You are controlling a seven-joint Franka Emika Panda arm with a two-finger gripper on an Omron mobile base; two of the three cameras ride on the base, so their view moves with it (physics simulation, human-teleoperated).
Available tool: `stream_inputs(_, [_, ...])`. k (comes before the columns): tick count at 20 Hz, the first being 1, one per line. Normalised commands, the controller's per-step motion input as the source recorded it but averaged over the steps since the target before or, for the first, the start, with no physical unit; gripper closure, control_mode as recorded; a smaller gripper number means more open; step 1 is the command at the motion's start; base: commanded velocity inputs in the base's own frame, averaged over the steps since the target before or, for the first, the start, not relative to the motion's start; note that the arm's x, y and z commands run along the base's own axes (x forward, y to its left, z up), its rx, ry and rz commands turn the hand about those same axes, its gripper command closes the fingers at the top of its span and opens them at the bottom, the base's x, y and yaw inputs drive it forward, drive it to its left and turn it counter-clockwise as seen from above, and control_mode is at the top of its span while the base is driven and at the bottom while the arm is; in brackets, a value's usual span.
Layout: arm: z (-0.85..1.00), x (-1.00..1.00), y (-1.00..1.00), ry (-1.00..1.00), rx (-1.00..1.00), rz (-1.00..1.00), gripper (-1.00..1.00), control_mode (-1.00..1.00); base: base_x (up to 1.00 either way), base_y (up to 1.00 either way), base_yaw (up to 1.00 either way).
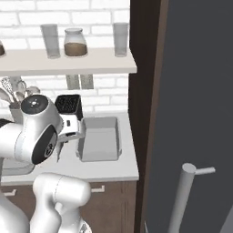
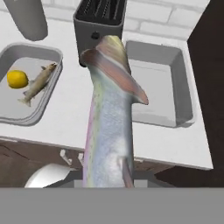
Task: Place one lemon and one fish in each tupperware on the nearby counter, to pack two identical lunches.
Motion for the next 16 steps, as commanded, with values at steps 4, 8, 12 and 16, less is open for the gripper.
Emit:
stream_inputs(4, [-0.46,0.50,0.20,-0.09,-0.11,-0.30,1.00,-1.00,0.00,0.00,0.00])
stream_inputs(8, [-0.46,0.89,-0.03,0.02,-0.01,-0.13,1.00,-1.00,0.00,0.00,0.00])
stream_inputs(12, [-0.43,1.00,-0.20,0.11,0.00,-0.05,1.00,-1.00,0.00,0.00,0.00])
stream_inputs(16, [-0.58,1.00,-0.04,0.14,0.01,0.00,1.00,-1.00,0.00,0.00,0.00])
